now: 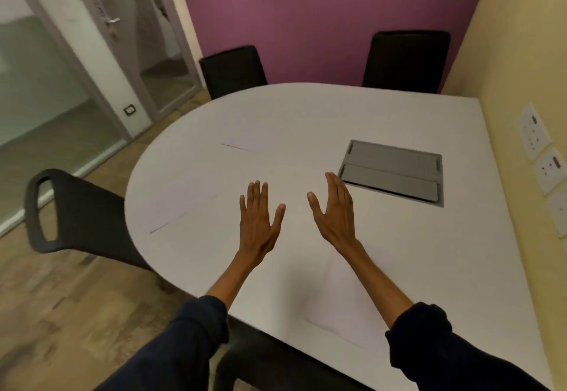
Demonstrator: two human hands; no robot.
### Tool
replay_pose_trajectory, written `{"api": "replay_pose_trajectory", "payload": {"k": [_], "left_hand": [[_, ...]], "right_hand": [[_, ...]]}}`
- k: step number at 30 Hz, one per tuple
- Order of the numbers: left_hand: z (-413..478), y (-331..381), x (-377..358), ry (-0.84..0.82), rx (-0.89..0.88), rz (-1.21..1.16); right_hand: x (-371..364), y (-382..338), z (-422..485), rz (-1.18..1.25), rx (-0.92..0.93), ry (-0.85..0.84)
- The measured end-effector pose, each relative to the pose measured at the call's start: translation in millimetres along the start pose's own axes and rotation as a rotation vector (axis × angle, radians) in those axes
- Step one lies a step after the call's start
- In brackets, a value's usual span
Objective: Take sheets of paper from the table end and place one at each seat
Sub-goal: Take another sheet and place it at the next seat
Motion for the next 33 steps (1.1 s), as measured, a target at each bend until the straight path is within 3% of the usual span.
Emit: {"api": "replay_pose_trajectory", "payload": {"k": [15,24,33], "left_hand": [[-102,-200,262,0.422,0.309,0.247],[-189,-335,392,0.532,0.4,0.295],[-231,-461,450,0.575,0.529,0.362]], "right_hand": [[-164,-317,-72,0.18,0.41,-0.101],[-286,-474,-157,0.304,0.482,-0.191],[-399,-575,-194,0.339,0.552,-0.322]]}}
Point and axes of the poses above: each hand's wrist, its own z-axis towards the middle knuckle, its own x-axis out of the back of the hand, y = z × x, the point moved 6 cm from there along z, towards the middle knuckle, and after that the axes turned 11 degrees about -x, right-handed, at the moved point
